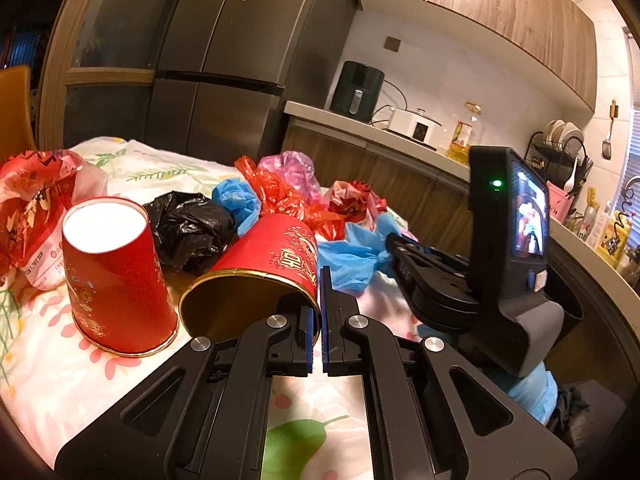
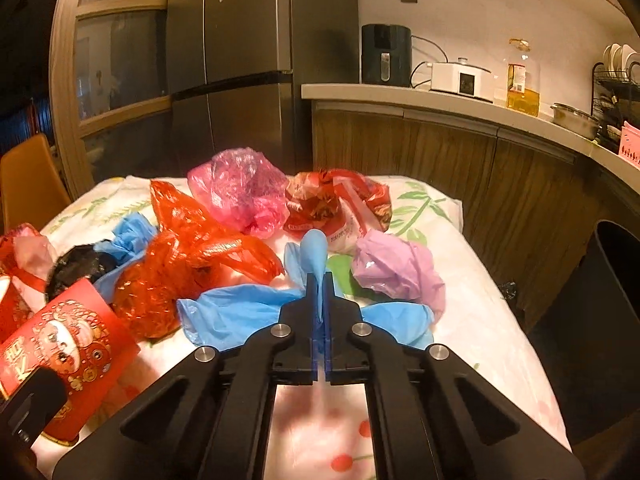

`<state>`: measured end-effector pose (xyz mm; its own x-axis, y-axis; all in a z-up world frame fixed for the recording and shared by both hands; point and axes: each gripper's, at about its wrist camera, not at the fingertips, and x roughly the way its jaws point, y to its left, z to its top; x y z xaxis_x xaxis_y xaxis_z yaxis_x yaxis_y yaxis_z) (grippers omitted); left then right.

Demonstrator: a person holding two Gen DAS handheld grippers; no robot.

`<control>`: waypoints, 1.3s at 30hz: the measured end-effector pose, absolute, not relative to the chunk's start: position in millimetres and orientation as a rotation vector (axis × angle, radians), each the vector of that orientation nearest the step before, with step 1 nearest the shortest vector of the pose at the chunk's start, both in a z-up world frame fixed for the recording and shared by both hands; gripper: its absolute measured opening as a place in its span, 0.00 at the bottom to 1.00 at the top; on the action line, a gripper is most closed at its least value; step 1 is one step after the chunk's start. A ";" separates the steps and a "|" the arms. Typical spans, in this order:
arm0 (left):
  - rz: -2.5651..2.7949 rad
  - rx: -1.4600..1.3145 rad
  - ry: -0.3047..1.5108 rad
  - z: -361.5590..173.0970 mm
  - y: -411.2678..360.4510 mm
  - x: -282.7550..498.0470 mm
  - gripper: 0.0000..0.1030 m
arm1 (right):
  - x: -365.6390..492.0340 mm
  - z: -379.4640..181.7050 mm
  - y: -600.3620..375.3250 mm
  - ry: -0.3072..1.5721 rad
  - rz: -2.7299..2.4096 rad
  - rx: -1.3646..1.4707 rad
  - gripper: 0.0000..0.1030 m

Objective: Collect trash
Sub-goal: 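Grasp the blue glove with the right tool while the left tool holds the red can, then carry the red can and blue glove with both tools over the black bin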

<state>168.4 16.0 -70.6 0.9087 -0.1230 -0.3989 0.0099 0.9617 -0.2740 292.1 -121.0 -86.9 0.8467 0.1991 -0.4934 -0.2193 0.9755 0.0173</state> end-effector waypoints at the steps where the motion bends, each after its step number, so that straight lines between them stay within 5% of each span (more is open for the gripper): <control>1: -0.070 -0.269 0.423 -69.0 15.2 166.9 0.02 | 288.6 -84.4 -123.3 0.511 0.222 -0.035 0.02; 39: -0.154 -0.197 0.313 -7.9 -39.3 126.8 0.02 | 168.8 0.1 -207.2 0.293 0.213 0.070 0.02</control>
<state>126.8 -39.3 -7.9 0.9399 -0.1808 -0.2898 0.1197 0.9690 -0.2161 168.8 -207.2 0.1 0.9352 0.2186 -0.2787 -0.1985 0.9751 0.0989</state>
